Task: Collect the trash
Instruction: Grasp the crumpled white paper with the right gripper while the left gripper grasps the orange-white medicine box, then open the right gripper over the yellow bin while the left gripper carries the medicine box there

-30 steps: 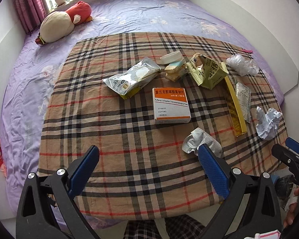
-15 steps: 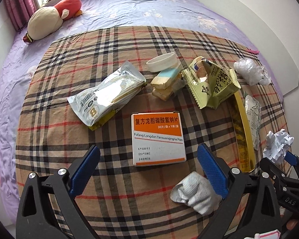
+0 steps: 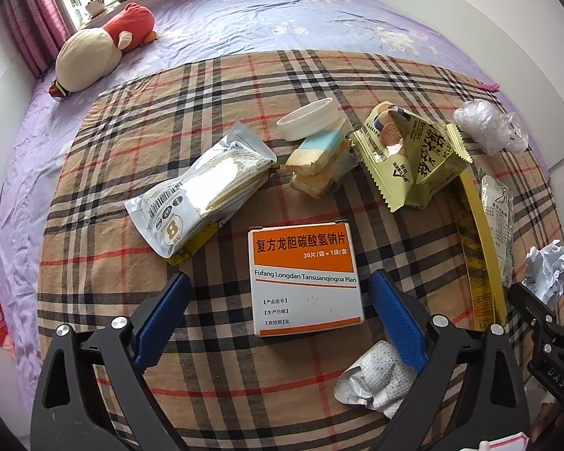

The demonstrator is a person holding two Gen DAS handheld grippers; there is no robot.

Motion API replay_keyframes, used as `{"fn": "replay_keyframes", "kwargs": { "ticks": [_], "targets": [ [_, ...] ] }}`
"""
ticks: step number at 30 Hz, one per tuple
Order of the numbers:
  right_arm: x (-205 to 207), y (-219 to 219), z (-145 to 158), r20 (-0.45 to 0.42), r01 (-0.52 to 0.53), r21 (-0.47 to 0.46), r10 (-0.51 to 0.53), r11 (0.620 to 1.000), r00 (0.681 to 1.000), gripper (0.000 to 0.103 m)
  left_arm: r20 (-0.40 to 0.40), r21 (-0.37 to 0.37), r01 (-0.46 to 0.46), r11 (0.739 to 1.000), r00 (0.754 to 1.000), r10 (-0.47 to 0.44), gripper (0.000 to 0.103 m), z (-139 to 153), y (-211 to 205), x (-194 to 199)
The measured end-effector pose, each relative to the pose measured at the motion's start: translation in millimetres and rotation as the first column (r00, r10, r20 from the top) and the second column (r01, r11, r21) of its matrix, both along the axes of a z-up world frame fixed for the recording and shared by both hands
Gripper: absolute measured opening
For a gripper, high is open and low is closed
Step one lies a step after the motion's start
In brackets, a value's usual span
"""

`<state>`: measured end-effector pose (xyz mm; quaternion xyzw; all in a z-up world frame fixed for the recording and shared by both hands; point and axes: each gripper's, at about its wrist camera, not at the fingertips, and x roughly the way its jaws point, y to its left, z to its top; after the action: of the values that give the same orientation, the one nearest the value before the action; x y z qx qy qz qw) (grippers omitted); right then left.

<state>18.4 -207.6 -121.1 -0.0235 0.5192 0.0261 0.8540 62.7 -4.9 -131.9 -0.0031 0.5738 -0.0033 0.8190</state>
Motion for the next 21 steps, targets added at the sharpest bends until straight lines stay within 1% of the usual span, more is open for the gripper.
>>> {"fn": "replay_keyframes", "kwargs": {
  "ticks": [1, 2, 3, 5, 6, 7, 8, 10, 12, 16, 21],
  "targets": [
    [0, 0, 1, 0.004, -0.004, 0.001, 0.004, 1.000, 1.000, 0.059, 0.006, 0.001, -0.004, 1.000, 1.000, 0.004, 0.088, 1, 0, -1],
    [-1, 1, 1, 0.005, -0.008, 0.001, 0.008, 1.000, 1.000, 0.058, 0.012, 0.002, -0.008, 1.000, 1.000, 0.008, 0.082, 3, 0, -2],
    [-1, 1, 1, 0.005, -0.008, 0.001, 0.008, 1.000, 1.000, 0.057, 0.019, 0.001, -0.010, 1.000, 1.000, 0.010, 0.078, 4, 3, -4],
    [-1, 2, 1, 0.006, -0.005, 0.006, 0.005, 1.000, 1.000, 0.056, 0.030, 0.000, -0.014, 1.000, 0.999, 0.014, 0.062, 6, 7, -4],
    [-1, 1, 1, 0.005, -0.004, 0.009, 0.004, 1.000, 1.000, 0.056, 0.033, -0.001, -0.018, 1.000, 0.999, 0.018, 0.058, 7, 9, -4],
    [-1, 2, 1, 0.004, -0.004, 0.011, 0.004, 1.000, 1.000, 0.055, 0.035, -0.004, -0.023, 1.000, 0.999, 0.024, 0.052, 7, 13, -4],
    [-2, 2, 2, 0.004, -0.005, 0.013, 0.005, 1.000, 1.000, 0.055, 0.036, -0.009, -0.028, 1.000, 0.999, 0.028, 0.050, 8, 16, -5],
    [-2, 2, 2, 0.002, -0.010, 0.017, 0.010, 1.000, 1.000, 0.054, 0.038, -0.038, -0.030, 0.999, 0.999, 0.031, 0.050, 9, 21, -5],
    [-2, 2, 2, -0.001, -0.013, 0.022, 0.014, 1.000, 1.000, 0.054, 0.037, -0.043, -0.027, 0.999, 0.999, 0.029, 0.050, 9, 26, -6],
    [-3, 1, 3, -0.007, -0.011, 0.035, 0.011, 0.999, 1.000, 0.053, 0.048, -0.039, -0.004, 0.999, 0.999, 0.006, 0.050, 15, 29, -10],
    [-9, -1, 10, 0.005, 0.001, 0.059, -0.001, 0.998, 1.000, 0.053, 0.077, -0.034, 0.043, 0.998, 0.996, -0.041, 0.050, 31, 23, -14]
  ]
}}
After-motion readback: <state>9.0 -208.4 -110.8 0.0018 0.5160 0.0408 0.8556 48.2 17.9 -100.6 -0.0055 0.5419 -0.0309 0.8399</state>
